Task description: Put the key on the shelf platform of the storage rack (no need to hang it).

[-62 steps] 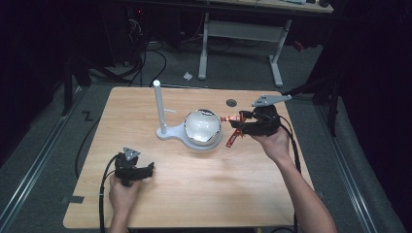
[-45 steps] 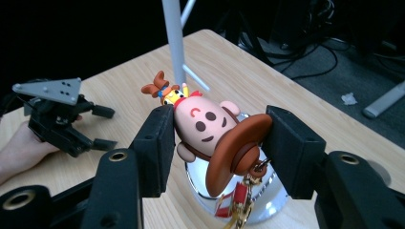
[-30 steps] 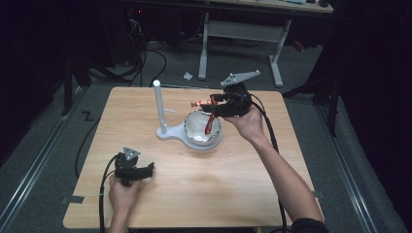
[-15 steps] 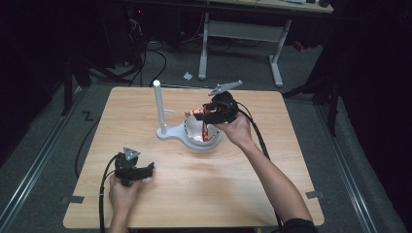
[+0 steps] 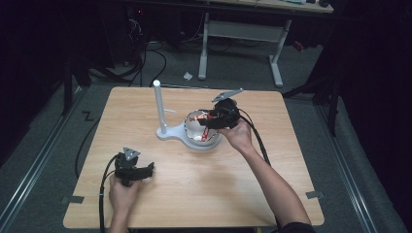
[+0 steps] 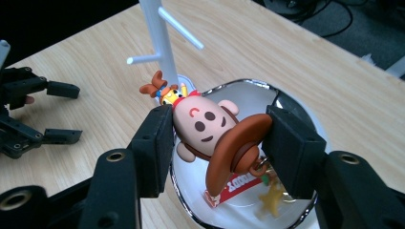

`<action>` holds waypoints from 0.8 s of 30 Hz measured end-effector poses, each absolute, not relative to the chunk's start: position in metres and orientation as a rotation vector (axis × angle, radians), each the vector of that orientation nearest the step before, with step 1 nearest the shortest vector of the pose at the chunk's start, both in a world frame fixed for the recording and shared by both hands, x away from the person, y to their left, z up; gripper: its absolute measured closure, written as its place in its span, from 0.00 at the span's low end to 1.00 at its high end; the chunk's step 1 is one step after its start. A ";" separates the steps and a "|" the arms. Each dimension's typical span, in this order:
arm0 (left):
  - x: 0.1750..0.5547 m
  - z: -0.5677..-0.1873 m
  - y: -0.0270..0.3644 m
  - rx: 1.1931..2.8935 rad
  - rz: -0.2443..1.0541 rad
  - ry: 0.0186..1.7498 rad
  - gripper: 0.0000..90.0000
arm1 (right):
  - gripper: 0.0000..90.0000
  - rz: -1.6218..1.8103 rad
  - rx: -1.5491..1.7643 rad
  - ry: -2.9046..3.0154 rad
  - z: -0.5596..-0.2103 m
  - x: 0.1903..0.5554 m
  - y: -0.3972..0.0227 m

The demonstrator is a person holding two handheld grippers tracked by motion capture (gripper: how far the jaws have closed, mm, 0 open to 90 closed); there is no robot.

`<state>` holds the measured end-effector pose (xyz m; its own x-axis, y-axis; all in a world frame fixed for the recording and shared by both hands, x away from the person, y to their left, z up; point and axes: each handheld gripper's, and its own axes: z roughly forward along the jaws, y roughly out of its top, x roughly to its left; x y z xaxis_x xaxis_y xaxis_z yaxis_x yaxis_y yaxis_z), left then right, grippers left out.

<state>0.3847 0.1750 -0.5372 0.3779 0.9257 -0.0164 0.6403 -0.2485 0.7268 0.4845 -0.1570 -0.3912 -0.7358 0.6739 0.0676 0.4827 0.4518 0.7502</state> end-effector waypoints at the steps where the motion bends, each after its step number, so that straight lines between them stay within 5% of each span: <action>1: 0.385 -0.537 0.175 1.986 0.560 1.345 0.17 | 0.50 1.149 1.014 2.466 -0.393 0.485 -0.157; 24: 0.385 -0.537 0.175 1.986 0.561 1.345 0.17 | 0.50 1.020 1.123 2.458 -0.439 0.499 -0.154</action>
<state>0.3847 0.1749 -0.5372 0.3775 0.9259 -0.0163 0.6400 -0.2481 0.7272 0.4994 -0.1538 -0.4394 -0.6705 0.7397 0.0573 0.5631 0.4571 0.6885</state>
